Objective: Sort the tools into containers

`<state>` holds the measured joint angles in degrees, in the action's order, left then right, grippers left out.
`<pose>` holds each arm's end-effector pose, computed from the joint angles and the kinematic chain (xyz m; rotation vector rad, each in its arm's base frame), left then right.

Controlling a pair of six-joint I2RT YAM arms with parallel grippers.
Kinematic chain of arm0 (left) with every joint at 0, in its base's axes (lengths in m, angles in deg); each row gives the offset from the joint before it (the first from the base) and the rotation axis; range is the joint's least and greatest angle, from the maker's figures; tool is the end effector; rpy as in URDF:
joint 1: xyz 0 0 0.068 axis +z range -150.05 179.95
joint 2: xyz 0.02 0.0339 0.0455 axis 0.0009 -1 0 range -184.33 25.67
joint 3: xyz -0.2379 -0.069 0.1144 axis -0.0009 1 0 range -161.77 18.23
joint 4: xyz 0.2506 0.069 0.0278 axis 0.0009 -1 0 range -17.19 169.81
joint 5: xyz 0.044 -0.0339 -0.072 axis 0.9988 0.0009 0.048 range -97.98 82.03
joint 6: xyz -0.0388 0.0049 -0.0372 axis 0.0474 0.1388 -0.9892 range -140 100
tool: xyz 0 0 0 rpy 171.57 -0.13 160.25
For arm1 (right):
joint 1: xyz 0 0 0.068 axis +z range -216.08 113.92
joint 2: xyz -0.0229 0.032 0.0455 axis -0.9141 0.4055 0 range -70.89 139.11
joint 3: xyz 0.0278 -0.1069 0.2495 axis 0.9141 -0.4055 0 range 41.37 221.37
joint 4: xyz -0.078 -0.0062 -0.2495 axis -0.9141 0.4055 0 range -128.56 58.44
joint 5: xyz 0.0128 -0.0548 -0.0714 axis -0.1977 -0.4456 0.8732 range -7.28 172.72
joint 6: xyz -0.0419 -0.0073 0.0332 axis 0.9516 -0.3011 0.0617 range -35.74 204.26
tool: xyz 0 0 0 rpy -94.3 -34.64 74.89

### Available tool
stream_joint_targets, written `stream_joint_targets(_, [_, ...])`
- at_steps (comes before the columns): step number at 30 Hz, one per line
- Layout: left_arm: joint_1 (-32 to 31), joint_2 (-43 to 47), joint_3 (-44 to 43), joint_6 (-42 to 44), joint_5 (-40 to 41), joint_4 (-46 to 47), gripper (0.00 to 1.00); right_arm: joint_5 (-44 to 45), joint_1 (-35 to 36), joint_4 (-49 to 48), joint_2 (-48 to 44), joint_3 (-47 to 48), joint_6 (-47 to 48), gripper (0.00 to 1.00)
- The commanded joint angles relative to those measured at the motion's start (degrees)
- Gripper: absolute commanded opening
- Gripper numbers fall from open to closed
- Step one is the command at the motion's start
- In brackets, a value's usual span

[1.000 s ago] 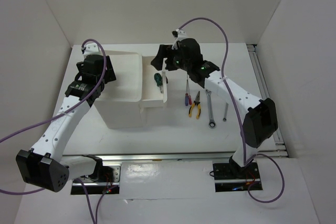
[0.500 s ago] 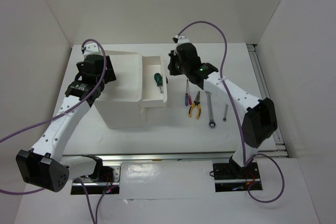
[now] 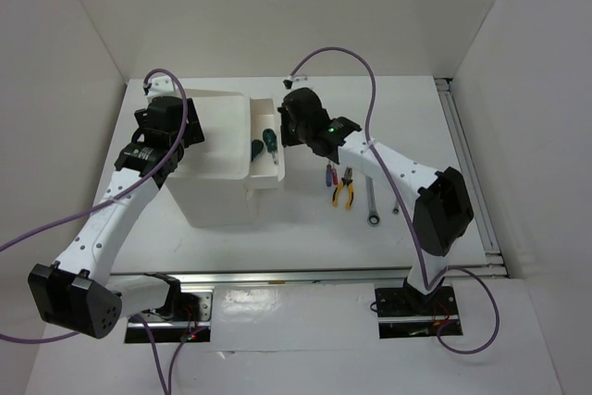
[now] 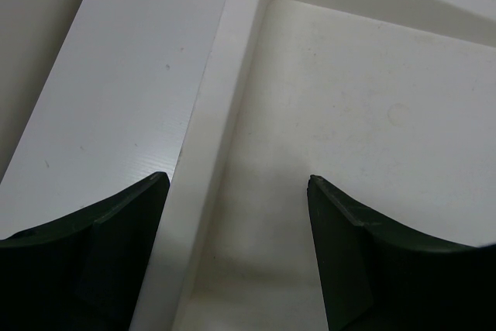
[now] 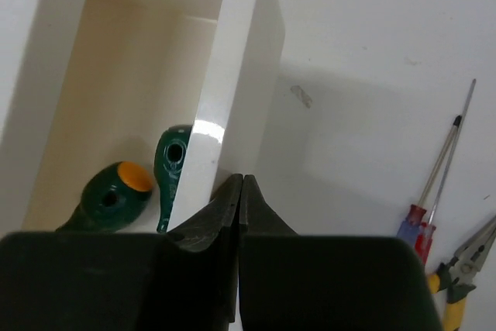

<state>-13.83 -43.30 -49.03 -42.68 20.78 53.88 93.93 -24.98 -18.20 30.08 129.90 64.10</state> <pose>0.2616 -0.0466 0.3637 -0.4569 1.9380 0.1066 0.3165 0.2669 0.3194 -0.2784 2.1422 0.4169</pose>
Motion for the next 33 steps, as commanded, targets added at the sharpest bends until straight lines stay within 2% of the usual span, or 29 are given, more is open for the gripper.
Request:
stream_joint_targets(1, [-2.1,-3.2,2.9,-1.5,-8.4,-8.6,0.83,-2.9,6.6,-2.7,0.0,1.1,-6.2,0.00])
stream_joint_targets(12, [-2.1,-3.2,2.9,-1.5,-9.0,-8.6,0.83,-2.4,8.4,-5.1,3.2,0.6,-9.3,0.00])
stream_joint_targets(16, [-2.1,-3.2,2.9,-1.5,-9.0,-8.6,0.83,-6.1,8.9,-11.3,2.5,-1.4,-10.7,0.00])
stream_joint_targets(21, [-2.1,-3.2,2.9,-1.5,-9.0,-8.6,0.83,-9.3,8.9,-13.2,1.9,-2.6,-12.6,0.01])
stream_joint_targets(24, [-2.1,-3.2,2.9,-1.5,-9.0,-8.6,0.84,-11.9,8.9,-15.6,0.6,-5.0,-13.2,0.06])
stream_joint_targets(28, [-2.1,-3.2,2.9,-1.5,-9.0,-8.6,0.84,-12.4,8.9,-17.3,-1.4,-7.7,-13.8,0.25])
stream_joint_targets(31, [-2.1,-3.2,2.9,-1.5,-9.0,-8.6,0.84,-14.8,7.7,-19.6,-2.8,-10.6,-14.5,0.49])
stream_joint_targets(32, [-2.1,-3.2,2.9,-1.5,-9.0,-8.6,0.84,-14.8,7.2,-17.7,-3.4,-10.6,-13.6,0.57])
stream_joint_targets(33, [-2.1,-3.2,2.9,-1.5,-9.0,-8.6,0.86,-9.3,7.2,-14.6,-3.4,-9.0,-11.0,0.63])
